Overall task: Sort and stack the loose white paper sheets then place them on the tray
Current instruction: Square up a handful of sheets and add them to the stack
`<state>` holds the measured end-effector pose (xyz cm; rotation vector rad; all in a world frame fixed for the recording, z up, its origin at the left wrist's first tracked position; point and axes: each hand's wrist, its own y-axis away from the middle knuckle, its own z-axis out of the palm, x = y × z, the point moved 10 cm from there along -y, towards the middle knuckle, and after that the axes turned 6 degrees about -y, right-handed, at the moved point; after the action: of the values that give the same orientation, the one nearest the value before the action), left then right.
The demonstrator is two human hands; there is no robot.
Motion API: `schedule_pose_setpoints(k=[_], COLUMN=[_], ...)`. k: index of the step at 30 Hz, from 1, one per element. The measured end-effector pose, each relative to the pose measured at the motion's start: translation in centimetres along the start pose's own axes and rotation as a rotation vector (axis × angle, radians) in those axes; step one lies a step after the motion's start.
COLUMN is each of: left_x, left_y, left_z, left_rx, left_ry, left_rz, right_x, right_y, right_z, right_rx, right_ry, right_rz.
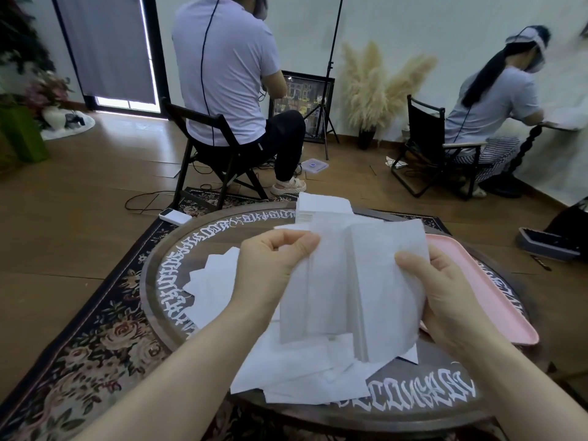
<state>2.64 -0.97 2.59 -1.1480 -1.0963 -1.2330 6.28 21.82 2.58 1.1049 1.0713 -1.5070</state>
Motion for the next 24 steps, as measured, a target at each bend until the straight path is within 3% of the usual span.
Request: schedule_pose_setpoints(k=[3,6,9,11,15,24], left_x=[0.8,0.6,-1.5,-2.1,-2.4,-1.7], left_y=[-0.3,-0.5,0.7,1.2,0.7,1.1], left_z=[-2.0,-0.8,2.9,4.1,4.0,3.1], left_rx=[0.155,0.040,-0.247,-0.321,-0.335,-0.227], left_ry=[-0.024,-0.088,-0.057,0.009,0.085,0.008], left_rz=[0.067,0.032,-0.130,-0.182,-0.228,-0.112], right_x=[-2.5,-3.2,-1.0,0.4,1.3,2.0], right_y=[0.2,0.4,0.3,0.3,0.5,1.0], right_z=[-1.1,-0.4,1.1,2.2,2.7,3.2], right_rx=[0.100,0.046,-0.037,-0.087,-0.164,-0.173], right_ry=[0.052,0.093,0.052,0.001,-0.100,-0.105], right_rz=[-0.187,-0.247,-0.101,0.020,0.180,0.230])
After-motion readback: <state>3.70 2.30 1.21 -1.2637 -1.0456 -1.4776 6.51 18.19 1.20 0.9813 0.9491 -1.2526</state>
